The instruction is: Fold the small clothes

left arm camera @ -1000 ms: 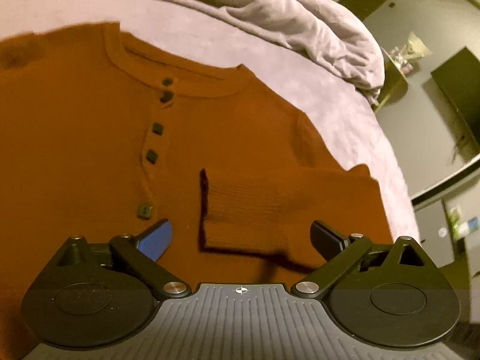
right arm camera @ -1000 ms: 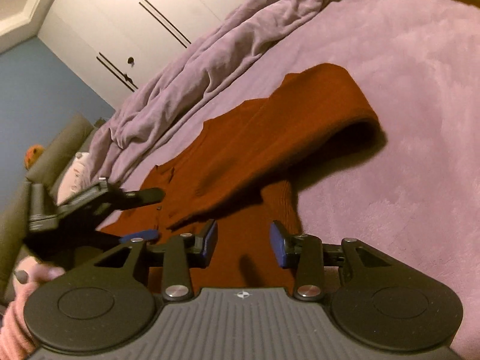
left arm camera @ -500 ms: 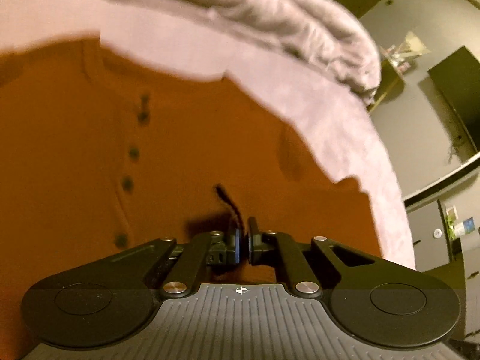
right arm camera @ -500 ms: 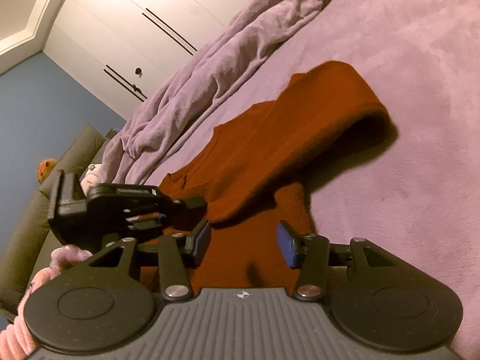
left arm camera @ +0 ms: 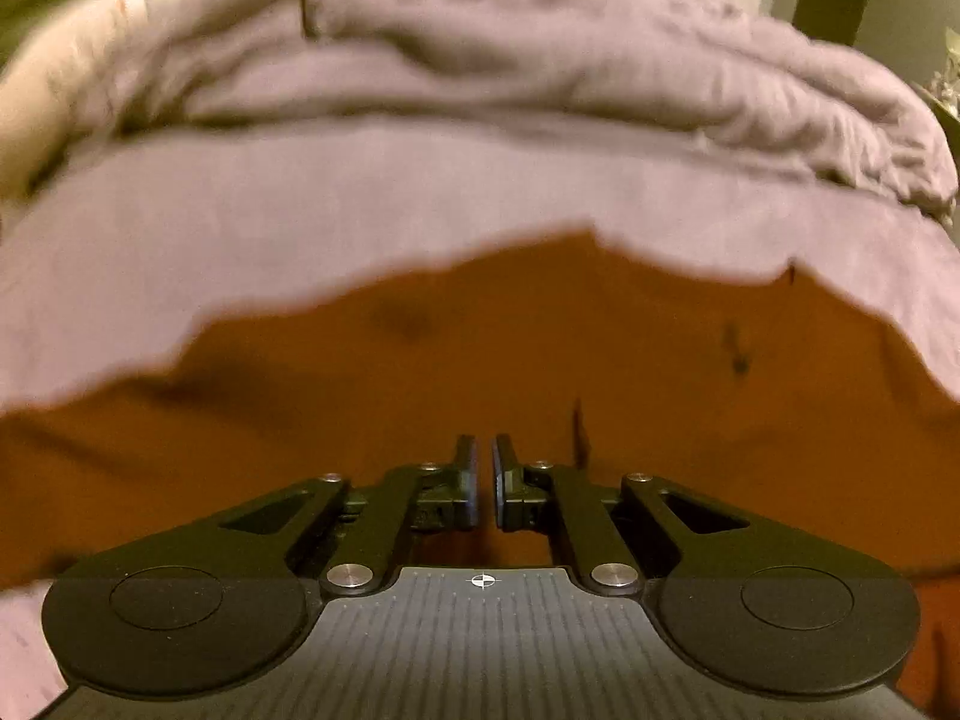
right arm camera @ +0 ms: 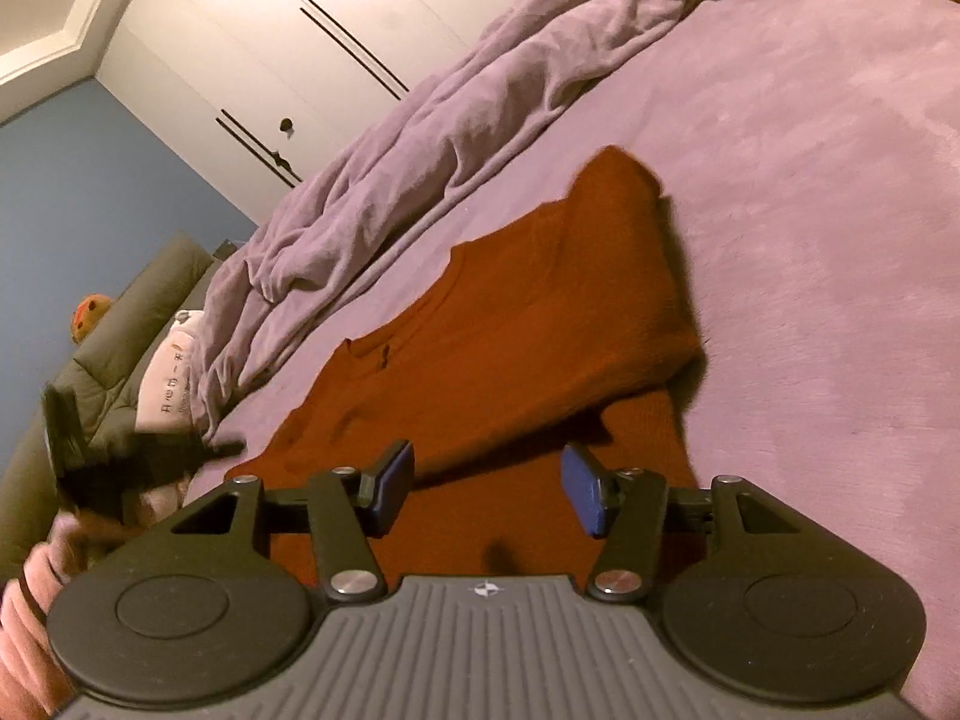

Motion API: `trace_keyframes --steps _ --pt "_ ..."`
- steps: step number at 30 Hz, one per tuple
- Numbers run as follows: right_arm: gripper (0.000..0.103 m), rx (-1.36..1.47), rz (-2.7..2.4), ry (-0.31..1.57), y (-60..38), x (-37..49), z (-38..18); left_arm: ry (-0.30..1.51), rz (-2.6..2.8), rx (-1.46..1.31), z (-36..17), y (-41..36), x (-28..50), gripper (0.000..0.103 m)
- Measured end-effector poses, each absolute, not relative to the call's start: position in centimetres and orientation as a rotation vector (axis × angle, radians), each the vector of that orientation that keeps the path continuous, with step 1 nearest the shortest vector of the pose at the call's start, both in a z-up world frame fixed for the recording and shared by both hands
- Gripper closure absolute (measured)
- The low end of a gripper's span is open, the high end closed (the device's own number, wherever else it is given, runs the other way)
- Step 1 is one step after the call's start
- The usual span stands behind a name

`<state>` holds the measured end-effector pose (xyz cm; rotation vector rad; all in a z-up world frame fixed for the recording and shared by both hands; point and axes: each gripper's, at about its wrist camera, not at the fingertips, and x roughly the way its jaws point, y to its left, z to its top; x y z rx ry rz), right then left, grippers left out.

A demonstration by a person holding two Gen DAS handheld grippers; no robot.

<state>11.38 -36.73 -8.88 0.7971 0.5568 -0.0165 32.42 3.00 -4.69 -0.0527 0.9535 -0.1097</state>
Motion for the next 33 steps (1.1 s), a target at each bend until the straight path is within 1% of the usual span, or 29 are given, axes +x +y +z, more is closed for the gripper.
trace_keyframes --steps 2,6,7,8,10,12,13,15,16,18,22,27,30,33 --pt "0.049 0.828 -0.029 0.566 -37.0 11.8 -9.3 0.979 -0.172 -0.16 -6.0 3.9 31.9 0.064" --pt "0.049 0.834 -0.06 0.57 -37.3 12.0 -9.6 0.952 -0.273 -0.333 -6.5 4.8 31.9 0.042" --pt "0.049 0.831 -0.062 0.57 -37.2 12.1 -9.6 0.947 -0.288 -0.352 -6.6 4.7 32.2 0.031" --pt "0.048 0.828 -0.066 0.569 -37.1 12.1 -9.6 0.941 -0.293 -0.367 -6.8 4.6 32.7 0.022" --pt "0.048 0.826 -0.076 0.57 -37.1 12.2 -9.7 0.963 -0.322 -0.373 -7.4 3.3 34.0 0.014" --pt "0.048 0.837 -0.083 0.568 -37.2 12.3 -9.8 0.98 -0.316 -0.385 -8.0 2.4 35.0 0.014" --pt "0.048 0.84 -0.086 0.565 -37.2 12.2 -9.8 0.977 -0.328 -0.387 -8.1 2.0 35.0 0.015" --pt "0.048 0.845 -0.091 0.559 -37.2 12.2 -9.8 0.956 -0.347 -0.347 -7.8 0.5 35.1 0.056" --pt "0.047 0.851 -0.094 0.556 -37.3 12.1 -9.9 0.962 -0.325 -0.308 -7.7 -0.2 35.2 0.096" --pt "0.047 0.861 -0.097 0.551 -37.3 12.1 -9.9 0.961 -0.314 -0.299 -7.3 -0.8 35.3 0.096" --pt "0.041 0.86 -0.104 0.539 -37.5 12.4 -9.6 0.824 -0.305 -0.308 -3.5 0.8 34.4 0.096" --pt "0.041 0.929 -0.101 0.501 -38.1 12.7 -9.9 0.704 -0.224 -0.314 0.4 4.2 34.2 0.096" --pt "0.041 0.987 -0.095 0.47 -38.3 12.9 -10.0 0.696 -0.164 -0.335 0.7 6.7 34.3 0.096" --pt "0.041 1.018 -0.103 0.461 -38.2 13.4 -10.2 0.733 -0.12 -0.352 -0.3 8.1 34.3 0.096"
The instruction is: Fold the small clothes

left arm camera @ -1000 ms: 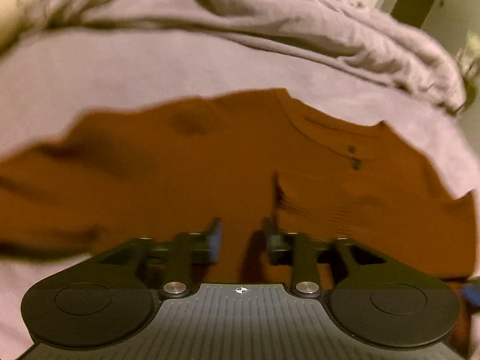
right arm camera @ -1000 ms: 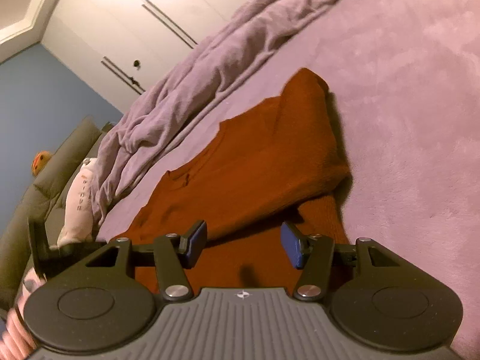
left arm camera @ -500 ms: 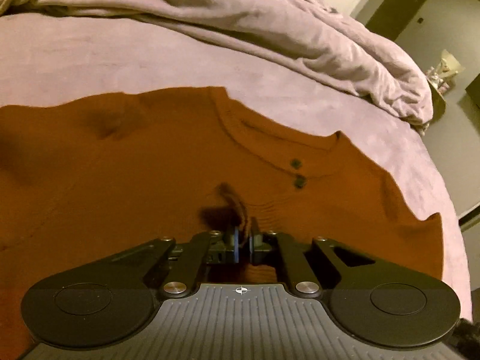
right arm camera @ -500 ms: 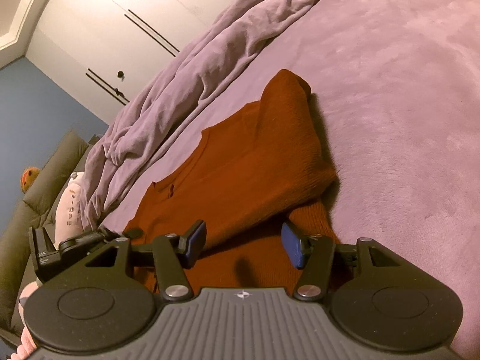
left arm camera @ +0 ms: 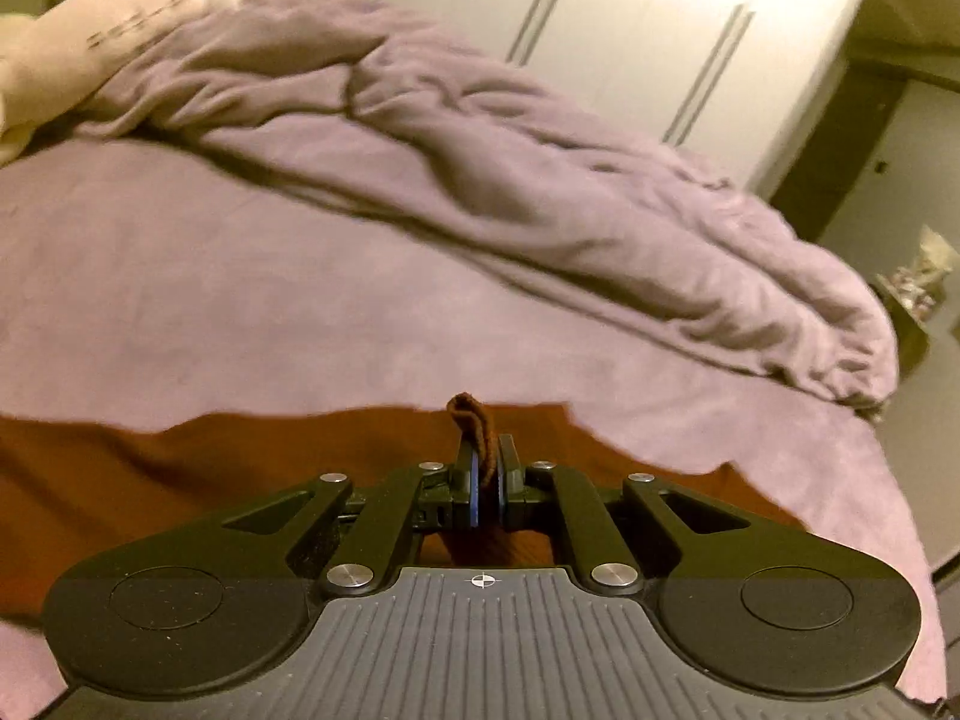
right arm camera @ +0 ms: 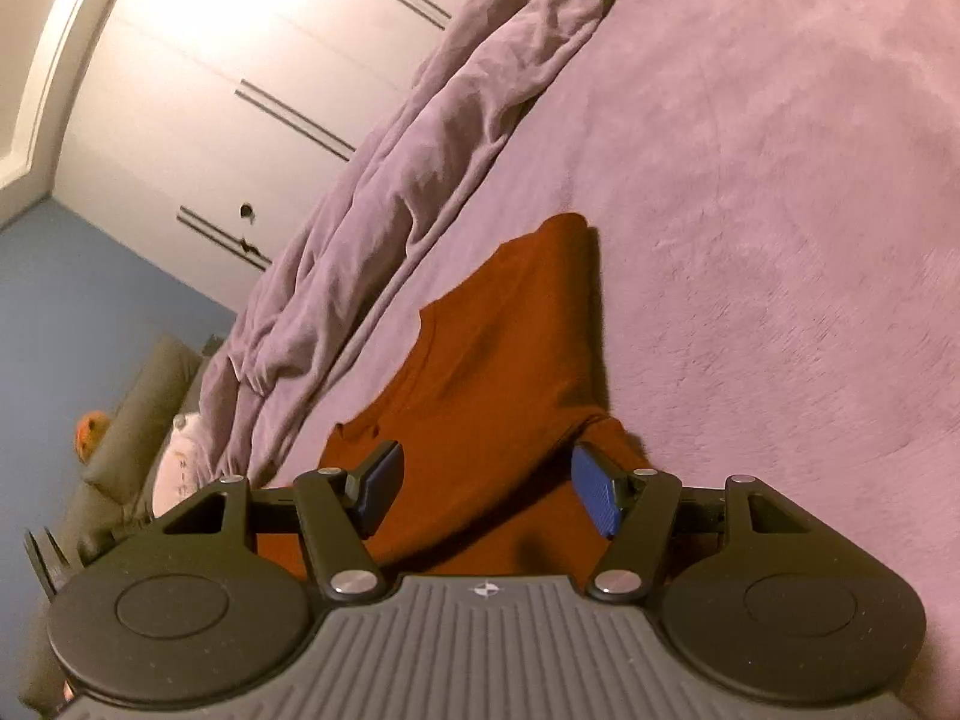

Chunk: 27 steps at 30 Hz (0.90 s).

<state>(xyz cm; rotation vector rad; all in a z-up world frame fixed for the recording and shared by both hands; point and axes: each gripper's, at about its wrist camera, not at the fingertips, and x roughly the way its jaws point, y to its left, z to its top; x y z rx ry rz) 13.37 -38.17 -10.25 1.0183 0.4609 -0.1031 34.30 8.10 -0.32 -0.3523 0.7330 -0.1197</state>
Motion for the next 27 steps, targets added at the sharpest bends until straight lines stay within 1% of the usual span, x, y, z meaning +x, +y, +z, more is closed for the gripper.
trace_keyframes --steps 3,6,8,9,10,11,14,18,21,27 --pt "0.042 1.02 -0.106 0.472 -37.6 14.4 -10.4 0.776 -0.135 -0.355 -1.6 8.1 34.1 0.096" --pt "0.055 0.976 -0.132 0.496 -36.9 15.8 -10.5 0.791 -0.147 -0.331 -2.5 7.7 33.7 0.096" --pt "0.076 0.971 -0.182 0.513 -37.2 16.4 -10.7 0.783 -0.153 -0.335 -2.7 7.9 33.5 0.096" --pt "0.083 0.985 -0.209 0.514 -37.7 16.5 -10.9 0.781 -0.157 -0.342 -2.7 7.9 33.4 0.096" --pt "0.094 0.998 -0.23 0.514 -38.2 16.5 -11.1 0.784 -0.161 -0.355 -2.7 7.9 33.3 0.096" --pt "0.097 1.001 -0.244 0.508 -38.6 16.2 -11.2 0.791 -0.176 -0.37 -2.9 7.8 33.3 0.096" --pt "0.098 0.932 -0.315 0.44 -39.7 14.6 -10.8 0.831 -0.241 -0.374 -3.9 6.5 33.1 0.096" --pt "0.098 0.94 -0.328 0.449 -40.3 13.9 -11.7 0.865 -0.242 -0.313 -5.4 4.8 33.3 0.096" --pt "0.098 0.822 -0.309 0.468 -39.4 14.3 -10.7 0.832 -0.23 -0.274 -5.0 4.6 33.5 0.096" --pt "0.098 0.822 -0.306 0.413 -38.9 14.3 -10.4 0.717 -0.254 -0.241 -2.0 4.7 33.8 0.096"
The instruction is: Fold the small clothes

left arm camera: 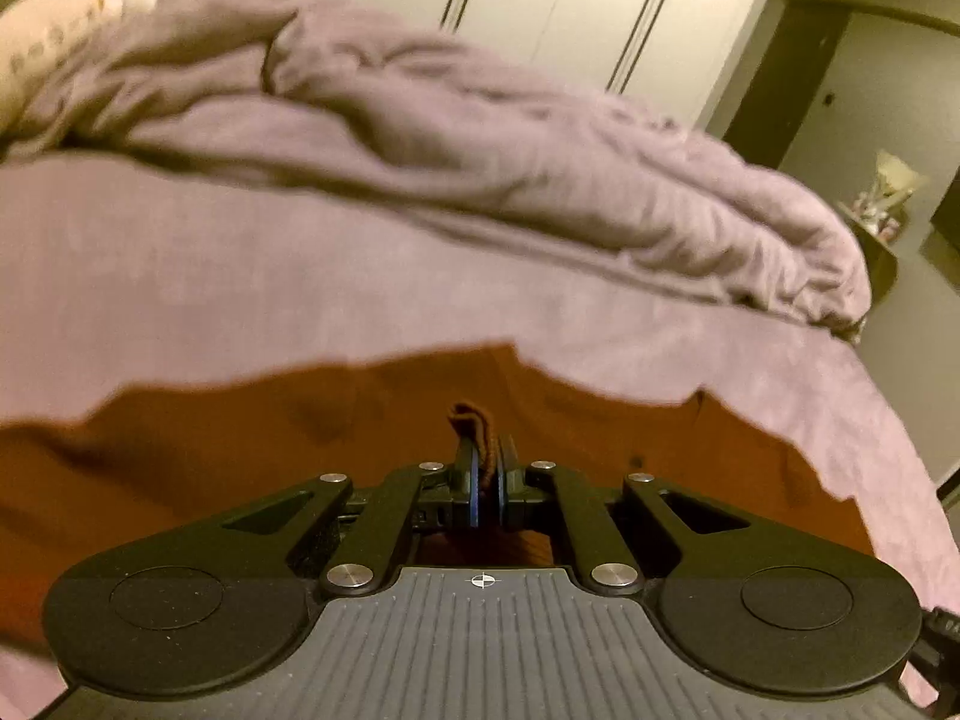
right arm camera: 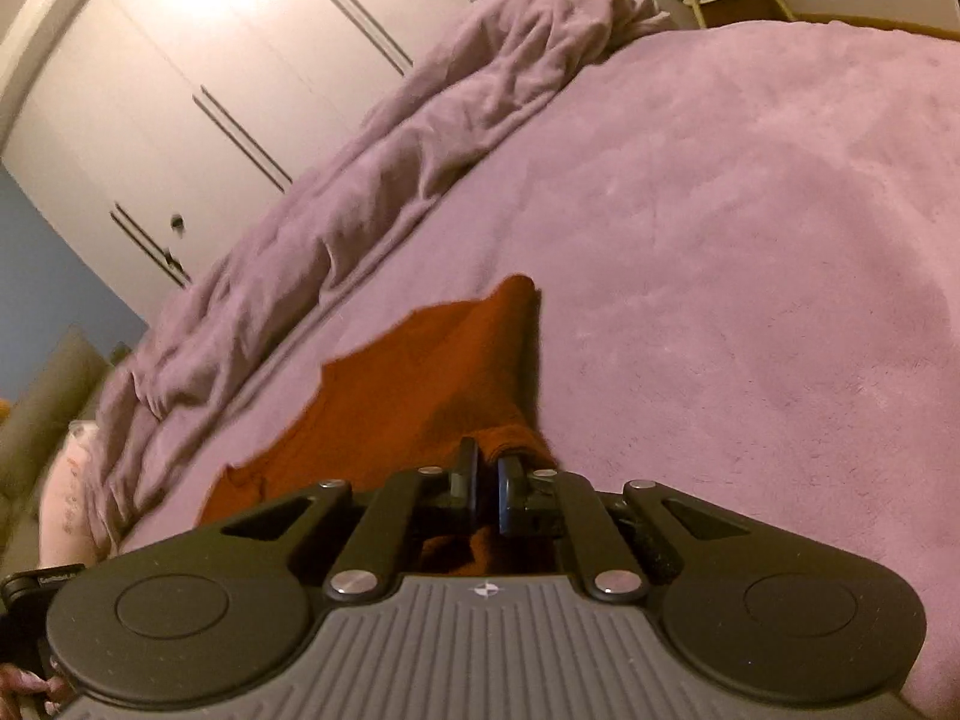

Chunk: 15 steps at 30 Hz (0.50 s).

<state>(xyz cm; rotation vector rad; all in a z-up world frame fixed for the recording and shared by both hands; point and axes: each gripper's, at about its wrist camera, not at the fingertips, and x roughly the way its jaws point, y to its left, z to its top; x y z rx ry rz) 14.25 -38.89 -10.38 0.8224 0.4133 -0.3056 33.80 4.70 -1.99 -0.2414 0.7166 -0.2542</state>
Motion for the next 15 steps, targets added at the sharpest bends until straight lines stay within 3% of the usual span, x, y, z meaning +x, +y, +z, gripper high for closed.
trace_keyframes --steps 4,8,11,15 --pt "0.098 0.804 -0.307 0.446 -38.3 14.3 -11.1 0.713 -0.249 -0.204 -2.3 4.8 33.9 0.095" --pt "0.094 0.767 -0.279 0.48 -38.1 14.0 -10.4 0.885 -0.204 -0.108 -5.8 4.5 34.2 0.092" --pt "0.09 0.692 -0.266 0.501 -37.4 13.2 -9.1 0.891 -0.201 -0.15 -6.5 5.6 33.3 0.082" --pt "0.089 0.578 -0.242 0.474 -35.9 12.7 -7.2 0.9 -0.219 -0.194 -6.6 6.4 33.0 0.075"
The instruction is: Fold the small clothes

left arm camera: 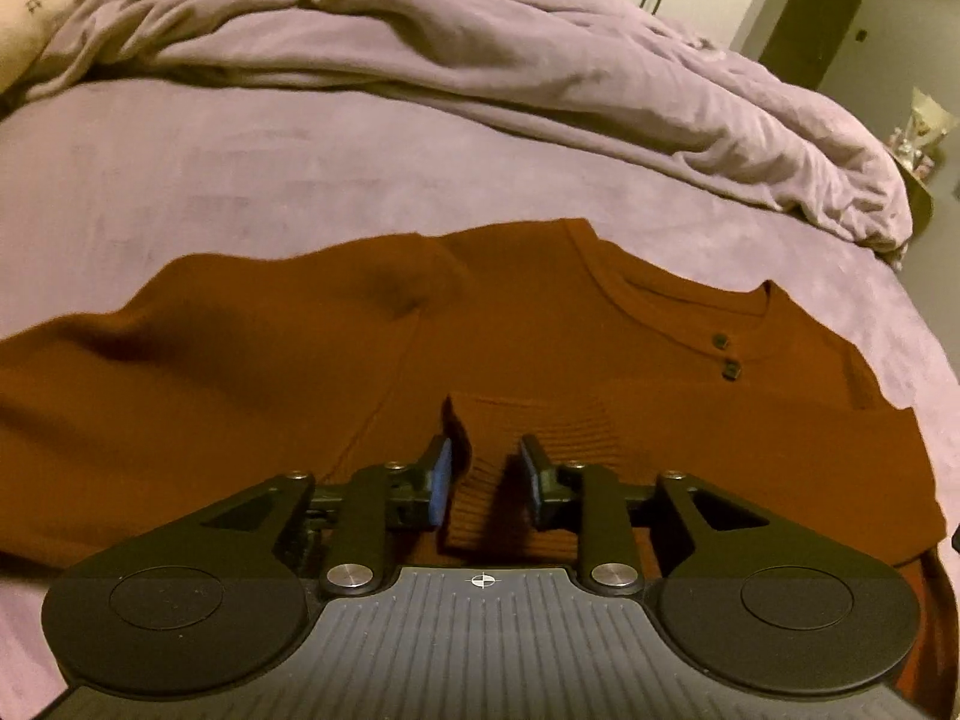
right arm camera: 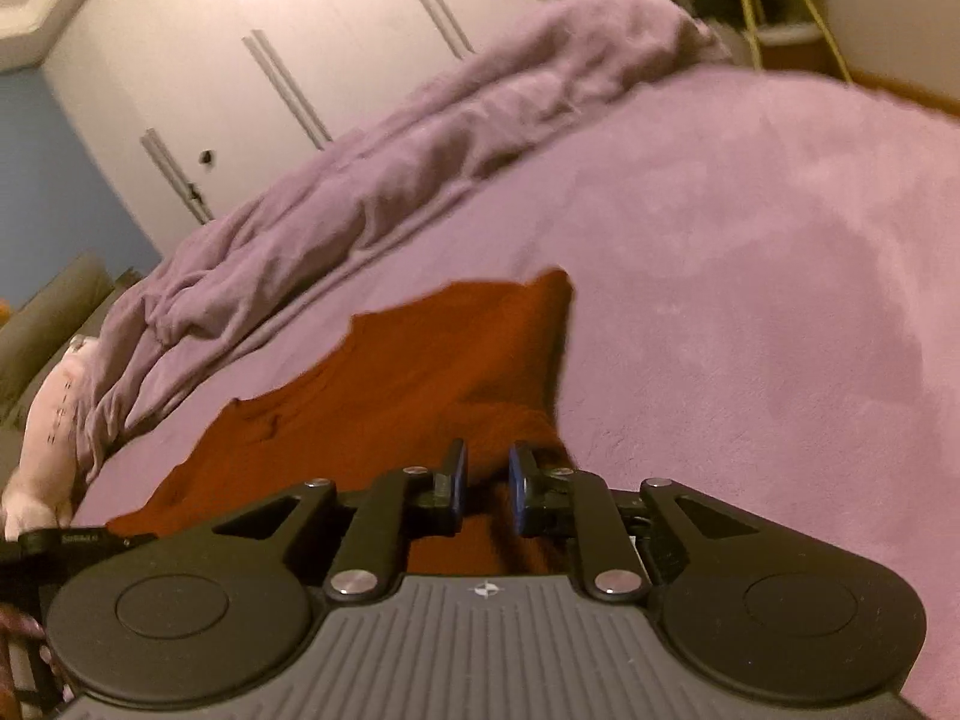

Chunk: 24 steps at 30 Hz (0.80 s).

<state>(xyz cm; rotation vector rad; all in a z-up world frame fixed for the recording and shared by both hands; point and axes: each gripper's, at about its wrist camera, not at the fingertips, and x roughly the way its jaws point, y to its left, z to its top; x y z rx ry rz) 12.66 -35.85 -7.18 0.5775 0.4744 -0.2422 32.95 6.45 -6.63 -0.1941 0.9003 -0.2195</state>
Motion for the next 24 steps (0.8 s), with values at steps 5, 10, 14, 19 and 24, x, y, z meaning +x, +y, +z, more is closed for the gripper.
trace_keyframes --steps 5,10,14,19,24 --pt "0.088 0.472 -0.177 0.519 -33.3 15.8 -6.7 0.912 -0.233 -0.205 -7.1 5.7 34.0 0.088" --pt "0.088 0.354 -0.141 0.56 -30.3 19.1 -7.3 0.85 -0.203 -0.119 -6.7 4.3 33.9 0.093" --pt "0.088 0.287 -0.156 0.602 -29.2 20.0 -8.6 0.845 -0.172 -0.042 -7.4 4.0 34.3 0.092" --pt "0.083 0.198 -0.155 0.613 -28.2 20.1 -9.1 0.862 -0.137 -0.094 -7.1 6.0 33.6 0.055" --pt "0.059 0.242 -0.129 0.61 -27.9 19.2 -8.0 0.834 -0.044 -0.2 -4.6 11.6 29.2 0.014"
